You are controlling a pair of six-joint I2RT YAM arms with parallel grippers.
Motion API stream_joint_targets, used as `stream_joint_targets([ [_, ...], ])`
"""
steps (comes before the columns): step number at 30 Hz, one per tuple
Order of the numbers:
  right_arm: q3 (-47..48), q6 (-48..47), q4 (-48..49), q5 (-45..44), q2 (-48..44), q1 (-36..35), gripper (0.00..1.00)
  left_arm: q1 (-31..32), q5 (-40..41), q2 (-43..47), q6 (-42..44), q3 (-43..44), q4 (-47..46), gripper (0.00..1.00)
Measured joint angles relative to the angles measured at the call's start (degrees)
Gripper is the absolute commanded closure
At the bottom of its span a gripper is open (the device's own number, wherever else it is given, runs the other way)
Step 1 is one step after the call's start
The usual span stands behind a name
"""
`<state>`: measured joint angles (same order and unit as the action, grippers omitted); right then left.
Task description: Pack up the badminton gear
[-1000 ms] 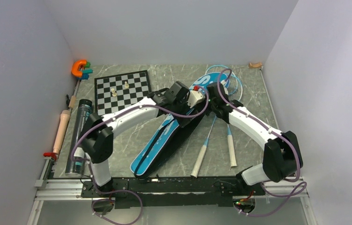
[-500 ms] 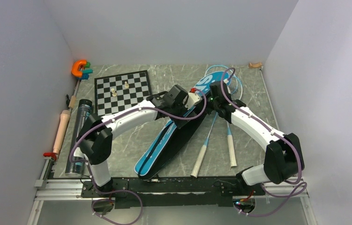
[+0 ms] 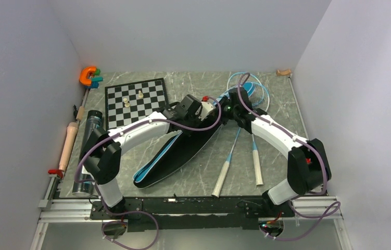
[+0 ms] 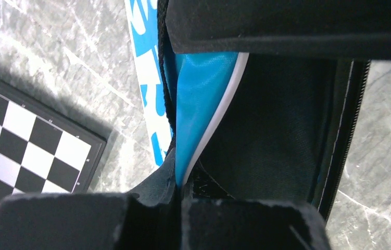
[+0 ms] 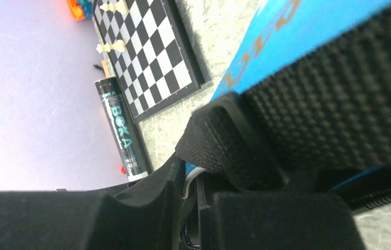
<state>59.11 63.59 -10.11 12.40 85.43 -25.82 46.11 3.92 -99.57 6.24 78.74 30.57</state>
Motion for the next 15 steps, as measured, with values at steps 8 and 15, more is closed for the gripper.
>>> stream_joint_targets([
  [8, 6.54, -2.86, 0.42, 7.8, 7.41, 1.66, 0.42, -0.35, 9.11, 0.55, -4.46, 0.07, 1.29, 1.0],
  [15, 9.4, -6.4, -1.53, 11.3, 10.51, 3.54, 0.09, -0.28, 14.16, 1.97, -9.14, 0.15, 3.17, 1.0],
])
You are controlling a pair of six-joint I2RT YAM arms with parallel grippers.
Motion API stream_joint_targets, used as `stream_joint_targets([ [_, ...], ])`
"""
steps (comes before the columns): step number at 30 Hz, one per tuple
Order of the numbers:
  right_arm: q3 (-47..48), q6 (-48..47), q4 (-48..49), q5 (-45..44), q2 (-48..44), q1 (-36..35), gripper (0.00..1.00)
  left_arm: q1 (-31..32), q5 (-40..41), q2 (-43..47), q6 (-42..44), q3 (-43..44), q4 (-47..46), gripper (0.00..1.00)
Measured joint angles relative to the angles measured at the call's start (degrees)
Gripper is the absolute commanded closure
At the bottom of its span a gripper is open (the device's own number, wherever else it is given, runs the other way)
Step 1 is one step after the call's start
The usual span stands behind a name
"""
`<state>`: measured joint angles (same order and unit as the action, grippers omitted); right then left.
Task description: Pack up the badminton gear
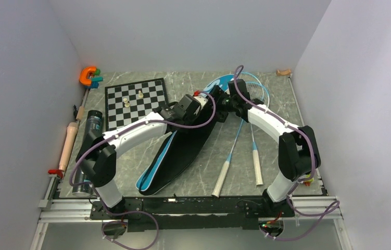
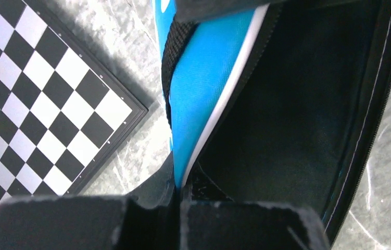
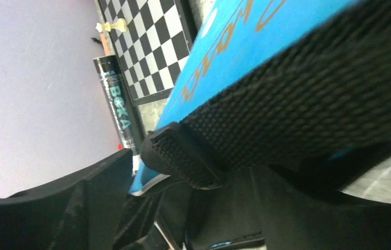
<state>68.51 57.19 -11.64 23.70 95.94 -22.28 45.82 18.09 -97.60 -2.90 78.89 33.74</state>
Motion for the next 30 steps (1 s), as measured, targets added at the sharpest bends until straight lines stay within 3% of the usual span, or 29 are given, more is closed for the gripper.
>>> stream_joint_targets([
  [2, 0.31, -0.83, -0.94, 0.9, -0.28, 1.11, 0.05, -0.04, 0.87, 0.61, -0.98, 0.0, 0.28, 1.0],
  [7, 0.44, -3.26, -4.81, 0.79, -5.49, 6.08, 0.04, -0.52, 2.99, 1.14, -3.23, 0.0, 2.43, 1.0],
  [15, -2.69, -8.98, -11.89, -9.01, -15.82, 9.97, 0.1, -0.7, 5.2, 1.66, -6.91, -1.33, 2.84, 1.0],
  [22, -10.03, -11.37, -14.95, -18.29, -13.18, 9.92, 0.17, -0.7, 4.26, 2.12, -7.96, -1.97, 2.75, 1.0],
  [30, -11.1, -12.66, -15.04, -25.38, -7.06, 9.77, 0.27, -0.7, 3.5, 2.12, -8.37, -1.97, 2.73, 1.0],
])
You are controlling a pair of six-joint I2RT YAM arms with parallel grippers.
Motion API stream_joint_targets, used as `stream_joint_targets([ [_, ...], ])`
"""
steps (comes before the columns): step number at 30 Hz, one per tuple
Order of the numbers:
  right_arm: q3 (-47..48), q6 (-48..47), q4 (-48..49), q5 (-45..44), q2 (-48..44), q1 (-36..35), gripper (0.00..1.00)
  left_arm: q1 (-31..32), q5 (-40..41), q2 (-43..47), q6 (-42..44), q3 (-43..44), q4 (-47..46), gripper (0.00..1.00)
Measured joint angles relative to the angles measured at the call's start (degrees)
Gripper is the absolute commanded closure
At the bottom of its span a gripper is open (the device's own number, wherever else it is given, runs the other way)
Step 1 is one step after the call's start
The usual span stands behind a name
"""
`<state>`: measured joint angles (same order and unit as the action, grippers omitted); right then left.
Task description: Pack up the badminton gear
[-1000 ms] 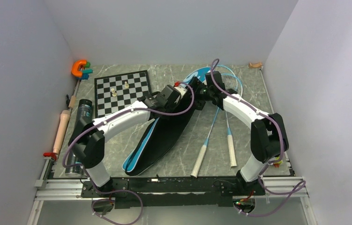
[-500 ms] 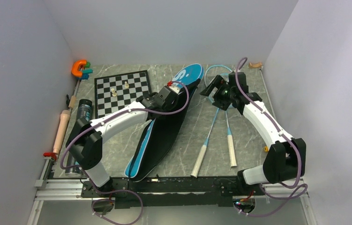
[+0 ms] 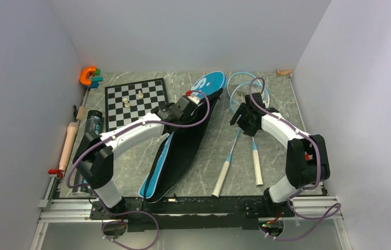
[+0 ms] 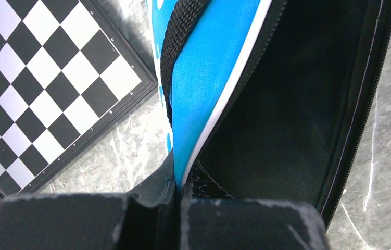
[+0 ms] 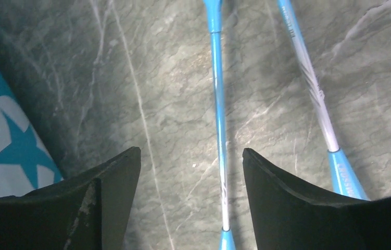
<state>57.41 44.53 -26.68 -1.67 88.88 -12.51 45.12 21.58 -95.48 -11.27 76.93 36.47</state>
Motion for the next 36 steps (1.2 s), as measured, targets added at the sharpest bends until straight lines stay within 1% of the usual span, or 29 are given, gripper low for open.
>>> stream_joint_targets([
  [6, 0.0, -0.22, 1.31, -4.02, 3.74, -0.76, 0.35, -0.15, -1.38, 0.0, 0.22, 0.0, -0.17, 1.0],
  [10, 0.0, -0.44, 2.54, -6.43, 6.75, -1.53, 0.46, -0.63, -3.43, 0.09, 1.2, 0.0, -0.28, 0.99],
  [15, 0.17, -0.7, 4.2, -9.49, 9.94, -3.32, 0.54, -1.81, -7.48, 0.2, 2.58, 0.0, -0.48, 0.99],
  [16, 0.17, -0.72, 4.76, -9.88, 10.08, -3.87, 0.56, -2.12, -8.26, 0.28, 2.67, 0.0, -0.5, 1.0],
  [18, 0.15, -0.83, 5.35, -10.47, 10.27, -4.92, 0.66, -2.64, -9.46, 0.42, 2.91, 0.0, -0.5, 1.0],
  [19, 0.15, -1.05, 5.57, -10.75, 10.29, -5.51, 0.73, -2.91, -9.9, 0.48, 2.89, 0.0, -0.5, 1.0],
  [20, 0.15, -1.07, 5.62, -10.99, 10.29, -5.97, 0.83, -3.21, -10.43, 0.55, 2.89, 0.0, -0.5, 1.0],
  [21, 0.15, -1.09, 5.68, -11.43, 10.32, -6.56, 0.96, -3.52, -10.86, 0.63, 2.89, 0.0, -0.5, 1.0],
  [22, 0.15, -1.07, 5.66, -12.0, 10.29, -7.28, 1.0, -3.8, -11.26, 0.74, 2.86, 0.0, -0.52, 1.0],
  [25, 0.15, -1.29, 5.46, -13.03, 9.92, -9.03, 1.0, -4.35, -11.47, 0.96, 2.82, 0.0, -0.55, 1.0],
  [28, 0.07, -1.01, 3.43, -14.56, 7.48, -11.32, 1.0, -4.59, -11.5, 0.96, 2.67, 0.0, -0.63, 1.0],
  [31, 0.04, -0.44, 0.81, -16.15, 2.82, -13.6, 1.0, -4.61, -11.47, 0.96, 2.54, 0.0, -0.66, 1.0],
  [36, 0.02, 1.16, -5.01, -18.16, -8.09, -17.51, 1.0, -4.61, -11.21, 0.96, 1.9, 0.0, -0.66, 1.0],
])
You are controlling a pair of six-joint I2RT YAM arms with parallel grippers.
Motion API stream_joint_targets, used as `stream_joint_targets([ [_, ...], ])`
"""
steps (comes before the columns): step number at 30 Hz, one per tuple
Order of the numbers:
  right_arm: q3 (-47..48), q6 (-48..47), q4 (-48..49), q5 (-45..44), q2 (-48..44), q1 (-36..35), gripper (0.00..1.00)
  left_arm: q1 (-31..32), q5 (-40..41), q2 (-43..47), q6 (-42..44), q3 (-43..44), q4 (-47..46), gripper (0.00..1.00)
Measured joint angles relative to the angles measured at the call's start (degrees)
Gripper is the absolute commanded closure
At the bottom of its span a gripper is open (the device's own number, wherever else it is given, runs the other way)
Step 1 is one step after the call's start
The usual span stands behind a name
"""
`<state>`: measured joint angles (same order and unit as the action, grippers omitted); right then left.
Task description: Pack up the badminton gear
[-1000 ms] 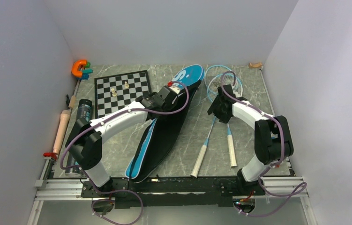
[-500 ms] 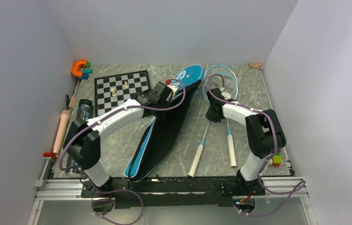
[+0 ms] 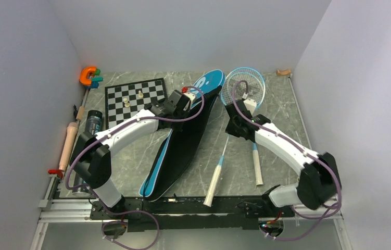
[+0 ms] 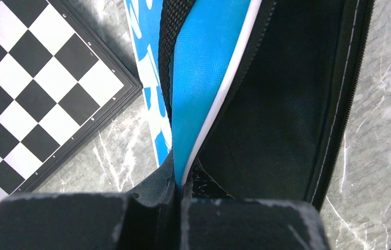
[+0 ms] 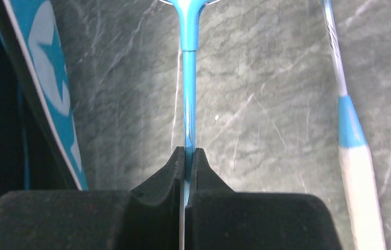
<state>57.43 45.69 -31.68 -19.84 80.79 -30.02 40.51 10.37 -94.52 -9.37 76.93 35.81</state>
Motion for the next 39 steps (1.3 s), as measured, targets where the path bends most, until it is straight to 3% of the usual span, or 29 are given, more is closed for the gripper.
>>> stream_joint_targets([
  [5, -1.51, 3.72, -8.94, -0.11, -10.34, -3.04, 1.0, 0.0, 1.86, -1.14, -1.92, 1.53, 0.98, 1.0],
  [8, -2.05, 6.49, -16.7, 0.13, -14.53, -5.49, 1.0, 0.0, 2.6, -6.45, -3.21, 8.57, 4.02, 1.0],
  [15, -2.89, 10.34, -26.21, 1.97, -18.1, -13.18, 1.0, 0.07, 2.54, -14.25, -4.98, 17.57, 5.68, 1.0],
  [26, 7.91, 12.85, -33.51, 0.57, -4.9, -29.59, 1.0, 0.28, 2.62, -17.59, -4.9, 18.25, 5.75, 1.0],
  [39, 9.09, 9.77, -30.58, 0.17, 2.6, -33.83, 1.0, 0.26, -0.22, -17.27, -4.87, 18.25, 5.81, 1.0],
])
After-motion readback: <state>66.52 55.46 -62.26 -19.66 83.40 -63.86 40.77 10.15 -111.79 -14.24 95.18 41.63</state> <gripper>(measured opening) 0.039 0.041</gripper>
